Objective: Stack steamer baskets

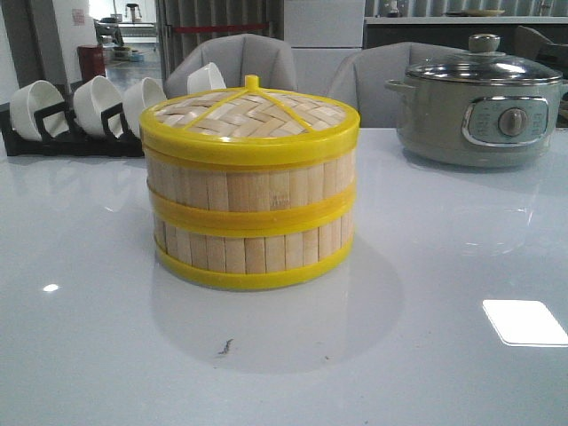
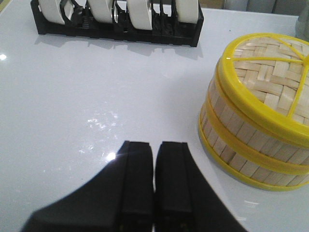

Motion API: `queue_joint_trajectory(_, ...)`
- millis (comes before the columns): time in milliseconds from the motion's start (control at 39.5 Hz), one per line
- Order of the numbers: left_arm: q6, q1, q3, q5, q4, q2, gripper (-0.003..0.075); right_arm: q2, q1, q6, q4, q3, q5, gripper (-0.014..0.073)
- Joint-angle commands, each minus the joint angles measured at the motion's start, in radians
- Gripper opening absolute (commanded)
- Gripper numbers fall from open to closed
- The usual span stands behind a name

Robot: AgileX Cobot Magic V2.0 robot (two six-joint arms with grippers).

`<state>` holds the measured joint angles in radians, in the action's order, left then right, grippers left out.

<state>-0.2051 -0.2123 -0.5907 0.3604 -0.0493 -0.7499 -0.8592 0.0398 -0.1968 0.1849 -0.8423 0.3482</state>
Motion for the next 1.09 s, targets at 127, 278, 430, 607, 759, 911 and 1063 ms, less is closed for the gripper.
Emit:
queue_joint_trajectory(127, -0.005, 0.001, -0.032, -0.076, 0.005, 0.008, 0.0097, 0.198, -0.027, 0.004, 0.020, 0.186, -0.129, 0.0396)
queue_joint_trajectory(278, -0.005, 0.001, -0.032, -0.076, 0.005, 0.008, 0.0097, 0.324, -0.065, 0.004, 0.020, 0.311, -0.143, 0.0396)
queue_joint_trajectory(430, -0.005, 0.001, -0.032, -0.076, 0.005, 0.008, 0.0097, 0.428, -0.102, 0.004, 0.020, 0.415, -0.144, 0.0396)
queue_joint_trajectory(607, -0.005, 0.001, -0.032, -0.076, 0.005, 0.008, 0.0097, 0.522, -0.105, 0.004, 0.020, 0.515, -0.147, 0.0396)
queue_joint_trajectory(759, -0.005, 0.001, -0.032, -0.076, 0.005, 0.008, 0.0097, 0.568, -0.105, 0.004, 0.019, 0.563, -0.170, 0.0396)
queue_joint_trajectory(911, -0.005, 0.001, -0.032, -0.076, 0.005, 0.008, 0.0097, 0.574, -0.105, 0.004, 0.019, 0.563, -0.180, 0.0345)
queue_joint_trajectory(1063, -0.005, 0.001, -0.032, -0.076, 0.005, 0.008, 0.0097, 0.574, -0.105, 0.004, 0.019, 0.563, -0.179, 0.0089)
